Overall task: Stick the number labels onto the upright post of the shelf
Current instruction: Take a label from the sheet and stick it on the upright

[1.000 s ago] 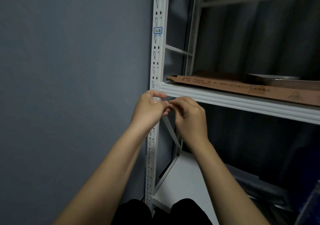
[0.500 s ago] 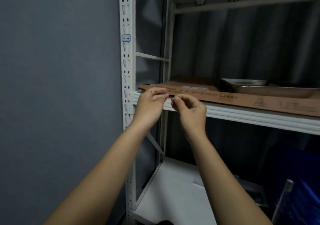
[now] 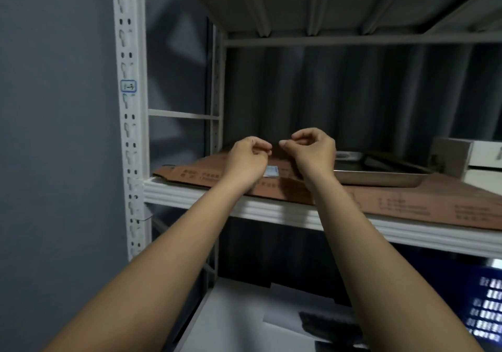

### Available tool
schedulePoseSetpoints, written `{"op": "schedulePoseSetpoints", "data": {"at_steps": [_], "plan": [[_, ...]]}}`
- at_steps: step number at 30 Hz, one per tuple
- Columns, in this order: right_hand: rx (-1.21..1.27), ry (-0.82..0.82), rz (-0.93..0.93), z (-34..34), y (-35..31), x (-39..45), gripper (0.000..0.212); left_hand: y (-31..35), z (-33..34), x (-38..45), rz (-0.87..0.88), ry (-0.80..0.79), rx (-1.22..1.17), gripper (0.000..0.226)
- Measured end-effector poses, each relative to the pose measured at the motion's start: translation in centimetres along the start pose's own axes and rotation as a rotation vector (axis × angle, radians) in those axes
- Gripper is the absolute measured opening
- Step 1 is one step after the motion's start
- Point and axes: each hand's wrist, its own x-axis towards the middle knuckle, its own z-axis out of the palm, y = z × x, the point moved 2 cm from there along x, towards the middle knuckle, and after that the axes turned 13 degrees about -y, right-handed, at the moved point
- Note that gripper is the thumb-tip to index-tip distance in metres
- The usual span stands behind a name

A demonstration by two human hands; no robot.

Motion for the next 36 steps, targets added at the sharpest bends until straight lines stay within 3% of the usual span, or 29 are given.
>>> {"op": "schedulePoseSetpoints", "data": {"at_steps": [7, 13, 15, 21, 25, 29, 33, 36], "plan": [[-0.616, -0.033, 0.061, -4.9, 2.0, 5.9, 0.025, -0.6, 2.2, 5.2, -0.022, -0.083, 0.261, 0.019], [-1.073, -0.279, 0.266, -7.0, 2.5, 8.3, 0.028, -1.8, 3.0, 7.7, -0.059, -0.121, 0.388, 0.015], [-1.097, -0.343, 0.268, -7.2, 2.8, 8.7, 0.022, -2.0, 3.0, 8.3, -0.065, -0.131, 0.398, 0.016], [-0.86, -0.41, 0.232, -7.3, 2.6, 9.3, 0.012, -2.2, 2.9, 9.6, -0.055, -0.157, 0.354, 0.021], [-0.949, -0.478, 0.255, -6.6, 2.6, 9.5, 0.025, -2.2, 2.9, 9.7, -0.048, -0.164, 0.354, 0.023], [-0.981, -0.526, 0.198, -6.4, 2.6, 9.3, 0.006, -2.4, 2.9, 9.7, -0.042, -0.159, 0.339, 0.024], [-0.968, -0.48, 0.15, -6.5, 2.3, 8.7, 0.007, -2.4, 2.6, 9.4, -0.041, -0.141, 0.335, 0.02], [-0.991, -0.492, 0.118, -6.1, 2.2, 8.3, 0.016, -2.3, 2.1, 8.8, -0.053, -0.116, 0.339, 0.033]]}}
